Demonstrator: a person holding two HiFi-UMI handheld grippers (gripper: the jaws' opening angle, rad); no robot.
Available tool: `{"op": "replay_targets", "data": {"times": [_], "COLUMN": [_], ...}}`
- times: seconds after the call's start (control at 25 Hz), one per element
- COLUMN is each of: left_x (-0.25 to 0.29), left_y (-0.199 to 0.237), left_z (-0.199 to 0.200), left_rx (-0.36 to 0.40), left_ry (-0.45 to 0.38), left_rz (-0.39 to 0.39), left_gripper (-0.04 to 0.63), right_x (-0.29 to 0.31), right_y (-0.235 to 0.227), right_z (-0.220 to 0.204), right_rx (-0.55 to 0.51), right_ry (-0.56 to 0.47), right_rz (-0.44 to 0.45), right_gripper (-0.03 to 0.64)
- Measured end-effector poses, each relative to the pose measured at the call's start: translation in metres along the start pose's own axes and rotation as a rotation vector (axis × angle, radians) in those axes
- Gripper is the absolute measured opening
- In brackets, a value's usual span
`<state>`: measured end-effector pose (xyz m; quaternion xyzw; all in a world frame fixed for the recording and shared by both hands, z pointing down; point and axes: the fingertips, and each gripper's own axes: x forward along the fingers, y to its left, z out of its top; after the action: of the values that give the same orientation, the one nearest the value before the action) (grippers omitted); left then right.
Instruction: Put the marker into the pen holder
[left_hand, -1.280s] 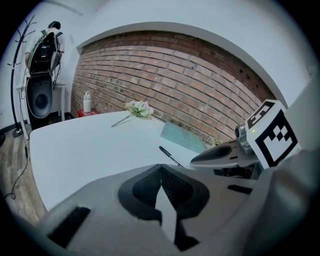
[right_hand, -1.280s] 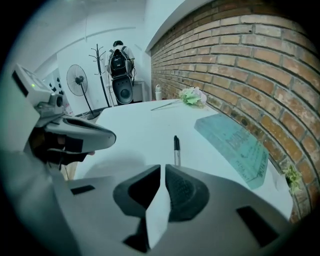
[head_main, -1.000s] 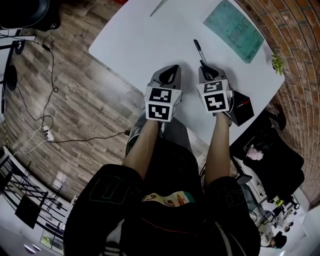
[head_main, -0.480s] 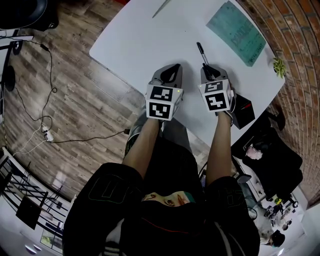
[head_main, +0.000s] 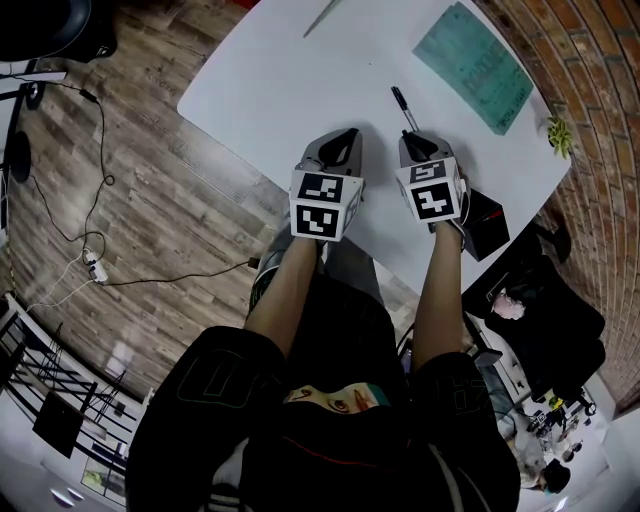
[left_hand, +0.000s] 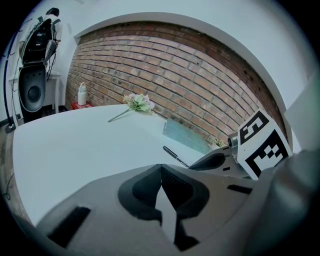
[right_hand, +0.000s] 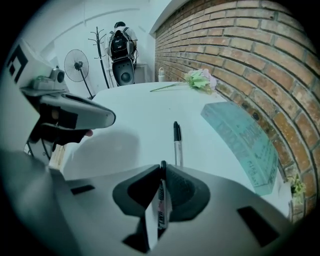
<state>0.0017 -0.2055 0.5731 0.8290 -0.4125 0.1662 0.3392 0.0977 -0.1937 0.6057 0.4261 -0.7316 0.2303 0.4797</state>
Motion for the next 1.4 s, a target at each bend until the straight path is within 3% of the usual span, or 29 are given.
{"op": "replay_targets", "data": {"times": [0.32, 1.4], "left_x": [0.0, -0.033], "left_y": [-0.004, -0.067], "left_z": [0.0, 0.035], "left_rx": [-0.012, 0.047], "left_ry": [-0.018, -0.174], "left_rz": [0.019, 0.049], "left_gripper": [0.009, 0.009], "right_x": [-0.002, -0.115], "right_y": [0.003, -0.009], "right_z": [0.003, 0.028], "right_rx": [0.035, 0.266], "right_ry": [-0.007, -0.401], "right_rz": [0.007, -0.039], "right_gripper": [0.044, 0.043]}}
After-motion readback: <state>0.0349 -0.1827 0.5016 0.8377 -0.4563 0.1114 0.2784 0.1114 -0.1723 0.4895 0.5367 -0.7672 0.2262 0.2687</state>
